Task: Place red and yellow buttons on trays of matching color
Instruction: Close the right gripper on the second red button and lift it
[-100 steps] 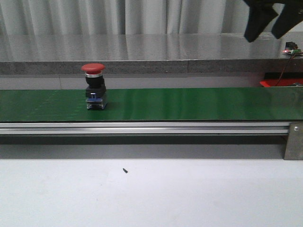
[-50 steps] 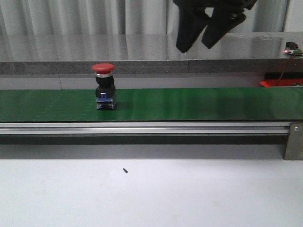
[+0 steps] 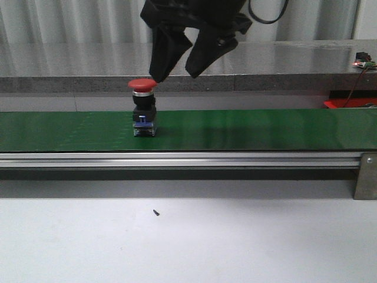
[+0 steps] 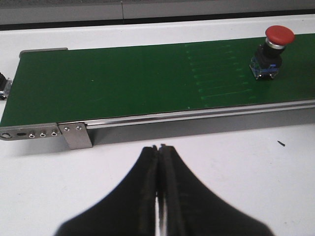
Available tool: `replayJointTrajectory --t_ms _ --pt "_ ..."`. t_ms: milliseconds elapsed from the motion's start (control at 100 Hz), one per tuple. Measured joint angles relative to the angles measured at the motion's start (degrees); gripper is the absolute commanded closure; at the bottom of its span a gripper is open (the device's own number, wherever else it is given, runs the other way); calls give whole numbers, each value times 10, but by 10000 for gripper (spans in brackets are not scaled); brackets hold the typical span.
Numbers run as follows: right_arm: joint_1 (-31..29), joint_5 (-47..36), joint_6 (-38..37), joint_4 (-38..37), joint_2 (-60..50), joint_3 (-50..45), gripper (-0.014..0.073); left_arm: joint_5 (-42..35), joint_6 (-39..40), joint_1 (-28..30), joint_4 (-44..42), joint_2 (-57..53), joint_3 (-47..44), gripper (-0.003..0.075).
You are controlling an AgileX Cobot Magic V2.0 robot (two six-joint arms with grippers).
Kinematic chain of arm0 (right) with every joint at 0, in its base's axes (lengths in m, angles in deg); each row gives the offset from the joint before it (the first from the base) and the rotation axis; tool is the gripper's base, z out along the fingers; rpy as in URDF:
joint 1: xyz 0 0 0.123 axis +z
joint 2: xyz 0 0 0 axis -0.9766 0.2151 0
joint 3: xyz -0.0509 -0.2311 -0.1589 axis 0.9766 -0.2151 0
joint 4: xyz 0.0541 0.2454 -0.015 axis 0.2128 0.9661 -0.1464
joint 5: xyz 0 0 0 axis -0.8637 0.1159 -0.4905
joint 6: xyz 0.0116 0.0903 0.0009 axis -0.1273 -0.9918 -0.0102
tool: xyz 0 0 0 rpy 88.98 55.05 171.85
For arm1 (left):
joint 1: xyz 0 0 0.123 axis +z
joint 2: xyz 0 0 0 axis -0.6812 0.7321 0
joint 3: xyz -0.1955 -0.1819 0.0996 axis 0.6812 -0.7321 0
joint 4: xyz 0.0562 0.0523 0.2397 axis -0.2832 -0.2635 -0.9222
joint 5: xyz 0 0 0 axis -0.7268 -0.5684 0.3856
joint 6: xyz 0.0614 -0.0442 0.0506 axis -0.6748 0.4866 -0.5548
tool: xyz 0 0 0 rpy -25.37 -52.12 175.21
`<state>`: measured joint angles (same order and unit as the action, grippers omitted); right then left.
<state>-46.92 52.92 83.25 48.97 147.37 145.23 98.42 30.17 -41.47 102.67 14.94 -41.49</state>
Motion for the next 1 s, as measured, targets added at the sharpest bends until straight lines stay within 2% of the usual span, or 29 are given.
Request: replayJointTrajectory --t_ms 310,610,670,880,1000 --pt "1 -52 0 23 29 0 87 0 0 0 0 0 0 740" --pt "1 -63 0 29 50 0 90 0 0 0 0 0 0 740" --pt "1 -66 0 31 54 0 118 0 0 0 0 0 0 740" --pt "1 -74 0 33 58 0 328 0 0 0 0 0 0 740" --pt "1 -82 0 33 58 0 376 0 0 0 0 0 0 740"
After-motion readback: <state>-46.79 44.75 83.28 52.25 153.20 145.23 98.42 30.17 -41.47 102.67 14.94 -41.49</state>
